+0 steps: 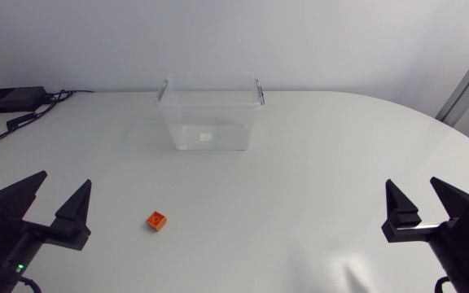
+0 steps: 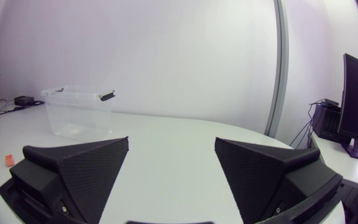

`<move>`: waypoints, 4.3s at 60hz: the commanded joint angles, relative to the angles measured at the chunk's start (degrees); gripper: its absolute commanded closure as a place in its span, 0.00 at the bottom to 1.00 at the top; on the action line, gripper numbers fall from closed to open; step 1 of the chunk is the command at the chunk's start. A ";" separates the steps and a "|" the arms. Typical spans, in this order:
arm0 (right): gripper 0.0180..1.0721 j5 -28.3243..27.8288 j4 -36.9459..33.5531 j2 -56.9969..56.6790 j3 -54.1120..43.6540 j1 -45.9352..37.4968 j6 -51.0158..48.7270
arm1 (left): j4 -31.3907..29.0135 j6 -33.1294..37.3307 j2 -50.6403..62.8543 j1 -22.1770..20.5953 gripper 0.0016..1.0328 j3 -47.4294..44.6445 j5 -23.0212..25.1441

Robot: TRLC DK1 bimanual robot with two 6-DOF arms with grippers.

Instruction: Place the duplo bricks in the container

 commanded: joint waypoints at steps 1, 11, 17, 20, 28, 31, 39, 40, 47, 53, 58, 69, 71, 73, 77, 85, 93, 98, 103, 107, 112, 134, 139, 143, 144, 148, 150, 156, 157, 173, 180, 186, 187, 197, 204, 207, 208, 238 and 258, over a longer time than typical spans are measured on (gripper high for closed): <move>0.05 -0.45 0.69 -0.52 -1.17 -0.39 -1.15 | -0.25 1.68 1.04 -0.41 0.04 4.20 0.57; 0.05 -0.45 0.60 -0.52 -1.17 -0.39 -1.15 | -7.81 1.41 18.89 -2.34 0.04 17.82 1.89; 0.05 -0.45 0.69 -0.52 -1.17 -0.39 -1.06 | -17.65 1.24 35.41 -3.57 0.04 28.98 2.24; 0.05 -0.45 0.60 -0.52 -1.17 -0.39 -1.15 | -20.55 1.33 39.72 -4.19 0.04 31.88 2.33; 0.05 -0.45 0.60 -0.52 -1.17 -0.39 -1.06 | -26.27 1.41 50.53 -9.46 0.04 36.19 2.24; 0.05 -0.45 0.69 -0.52 -1.17 -0.39 -1.15 | -28.46 1.59 53.87 -11.66 0.04 36.89 2.15; 0.05 -0.45 0.69 -0.52 -1.17 -0.39 -1.06 | -29.87 1.68 61.42 -14.38 0.04 37.51 1.71; 0.05 -0.45 0.60 -0.52 -1.17 -0.39 -1.15 | -29.87 1.77 63.01 -14.47 0.04 37.59 1.36; 0.05 -0.45 0.60 -0.52 -1.17 -0.39 -1.15 | -29.87 2.03 67.93 -16.14 0.07 36.89 -0.57; 0.05 -0.45 0.69 -0.52 -1.17 -0.39 -1.15 | -29.25 2.12 71.53 -17.90 0.07 35.92 -1.01; 0.05 -0.45 0.60 -0.52 -1.17 -0.39 -1.15 | -27.32 2.12 75.57 -18.60 0.07 35.40 -1.28; 0.05 -0.45 0.60 -0.52 -1.17 -0.39 -1.15 | -24.33 2.03 81.90 -18.69 0.05 35.75 -2.07; 0.05 -0.45 0.69 -0.52 -1.17 -0.39 -1.06 | -23.81 2.12 82.61 -18.78 0.05 35.75 -2.24; 0.05 -0.45 0.60 -0.52 -1.17 -0.39 -1.06 | -23.45 2.12 83.48 -18.69 0.06 35.92 -2.24; 0.05 -0.45 0.60 -0.52 -1.17 -0.39 -1.15 | -23.10 3.00 85.42 -18.43 0.06 36.71 -2.33; 0.05 -0.45 0.60 -0.52 -1.17 -0.39 -1.15 | -21.87 3.52 88.58 -17.90 0.07 37.68 -2.33; 0.05 -0.45 0.69 -0.52 -1.17 -0.39 -1.06 | -21.17 3.44 90.78 -17.90 0.14 38.74 -2.33; 0.05 -0.45 0.60 -0.52 -1.17 -0.39 -1.15 | -21.17 3.44 91.66 -17.28 0.22 39.70 -2.33; 0.05 -0.45 0.60 -0.52 -1.17 -0.39 -1.15 | -21.17 3.44 92.71 -16.49 0.31 40.49 -2.33; 0.05 -0.45 0.60 -0.52 -1.17 -0.39 -1.06 | -21.17 3.44 92.98 -16.23 0.43 40.58 -2.33; 0.05 -0.45 0.69 -0.52 -1.17 -0.39 -1.15 | -20.91 3.35 92.98 -16.05 0.60 40.58 -2.24; 0.05 -0.45 0.60 -0.52 -1.17 -0.39 -1.06 | -19.50 3.44 84.80 -16.41 0.77 38.12 -2.07; 0.05 -0.45 0.69 -0.52 -1.17 -0.39 -1.15 | -19.76 3.44 78.04 -16.67 0.77 39.88 -2.16; 0.05 -0.45 0.60 -0.52 -1.17 -0.39 -1.15 | -20.82 3.70 74.96 -16.32 0.78 43.39 -2.51; 0.05 -0.45 0.69 -0.52 -1.17 -0.39 -1.15 | -21.17 3.88 74.78 -16.14 0.78 44.45 -2.60; 0.05 -0.45 0.60 -0.52 -1.17 -0.39 -1.06 | -22.84 4.14 75.22 -15.17 0.78 49.20 -2.77; 0.05 -0.45 0.60 -0.52 -1.17 -0.39 -1.15 | -23.19 4.23 75.84 -15.00 0.78 51.30 -2.77; 0.05 -0.45 0.60 -0.52 -1.17 -0.39 -1.15 | -23.45 4.58 79.00 -14.03 0.78 57.28 -2.77; 0.05 -0.45 0.69 -0.52 -1.17 -0.39 -1.06 | -23.45 4.58 79.79 -14.03 0.78 58.51 -2.77; 0.05 -0.45 0.60 -0.52 -1.17 -0.39 -1.15 | -24.25 3.96 94.47 -12.45 0.78 76.97 -2.68; 0.05 -0.45 0.60 -0.52 -1.17 -0.39 -1.06 | -25.04 3.52 101.77 -12.01 0.78 87.96 -2.77; 0.05 -0.45 0.69 -0.52 -1.17 -0.39 -1.06 | -31.28 -0.96 107.39 -11.48 0.34 99.73 -4.71; 0.05 -0.45 0.69 -0.52 -1.17 -0.39 -1.15 | -32.95 -1.22 108.09 -11.40 0.06 101.58 -4.62; 0.05 -0.45 0.60 -0.52 -1.17 -0.39 -1.15 | -30.84 0.27 102.03 -11.04 0.03 91.47 -4.62; 0.05 -0.45 0.69 -0.52 -1.17 -0.39 -1.06 | -26.62 0.80 96.93 -9.37 0.03 83.91 -4.62; 0.05 -0.45 0.60 -0.52 -1.17 -0.39 -1.15 | -26.53 0.71 94.73 -8.67 0.03 81.89 -4.62; 0.05 -0.45 0.69 -0.52 -1.17 -0.39 -1.15 | -26.44 0.71 94.12 -8.50 0.03 81.28 -4.62; 0.05 -0.45 0.60 -0.52 -1.17 -0.39 -1.15 | -12.47 4.32 50.79 -5.77 0.03 43.75 -7.78; 0.05 -0.41 0.63 -0.50 -1.17 -0.33 -0.87 | -8.76 2.50 26.15 -6.37 0.03 22.98 -7.15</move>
